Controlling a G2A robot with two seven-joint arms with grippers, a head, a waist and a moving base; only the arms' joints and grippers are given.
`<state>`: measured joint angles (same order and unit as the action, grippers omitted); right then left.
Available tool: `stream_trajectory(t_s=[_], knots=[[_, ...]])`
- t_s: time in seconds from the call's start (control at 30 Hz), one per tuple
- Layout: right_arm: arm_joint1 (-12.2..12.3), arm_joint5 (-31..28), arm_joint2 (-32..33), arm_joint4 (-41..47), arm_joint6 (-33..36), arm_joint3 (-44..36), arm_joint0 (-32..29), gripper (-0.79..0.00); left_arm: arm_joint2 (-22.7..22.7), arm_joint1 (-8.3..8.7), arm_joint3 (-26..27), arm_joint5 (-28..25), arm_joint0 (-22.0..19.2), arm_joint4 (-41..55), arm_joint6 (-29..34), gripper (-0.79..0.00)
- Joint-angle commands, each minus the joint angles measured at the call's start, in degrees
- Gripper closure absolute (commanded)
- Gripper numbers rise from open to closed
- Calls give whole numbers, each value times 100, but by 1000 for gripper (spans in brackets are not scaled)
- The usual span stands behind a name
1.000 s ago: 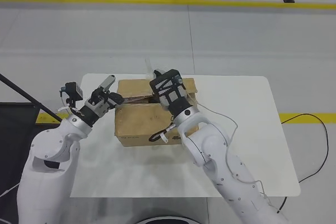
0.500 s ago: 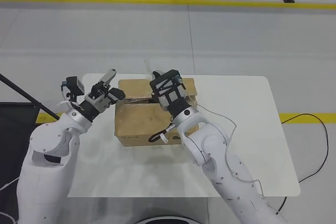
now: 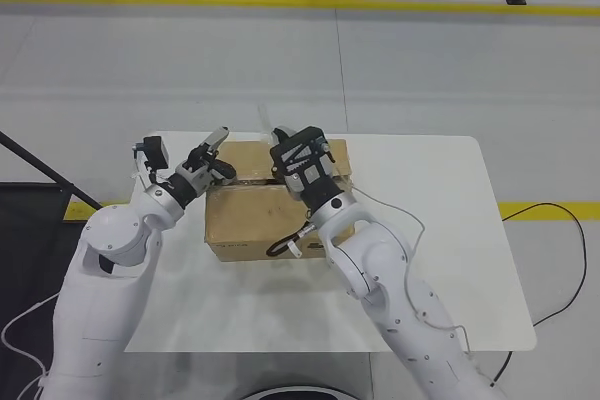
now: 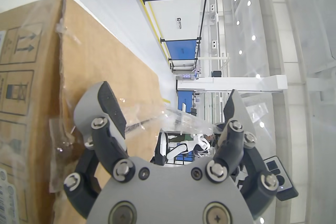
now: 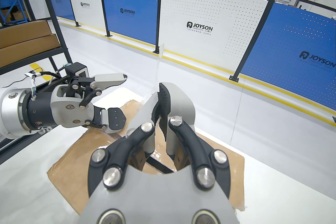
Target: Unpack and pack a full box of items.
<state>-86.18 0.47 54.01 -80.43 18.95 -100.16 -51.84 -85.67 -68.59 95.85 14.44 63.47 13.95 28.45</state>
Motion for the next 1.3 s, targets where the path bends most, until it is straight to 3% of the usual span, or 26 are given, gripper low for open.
stream_trajectory(t_s=[0.0, 0.63, 1.27], knots=[[-8, -16, 2, 3, -19, -8, -5, 0, 27, 1, -49, 2, -14, -20, -27, -785], [-74, 53, 10, 75, -341, -420, -387, 0, 221, 9, -244, -72, -20, -75, -132, -785], [-85, 651, 294, 32, -485, -684, -1112, 0, 170, 58, 160, -111, 201, -64, 13, -785]])
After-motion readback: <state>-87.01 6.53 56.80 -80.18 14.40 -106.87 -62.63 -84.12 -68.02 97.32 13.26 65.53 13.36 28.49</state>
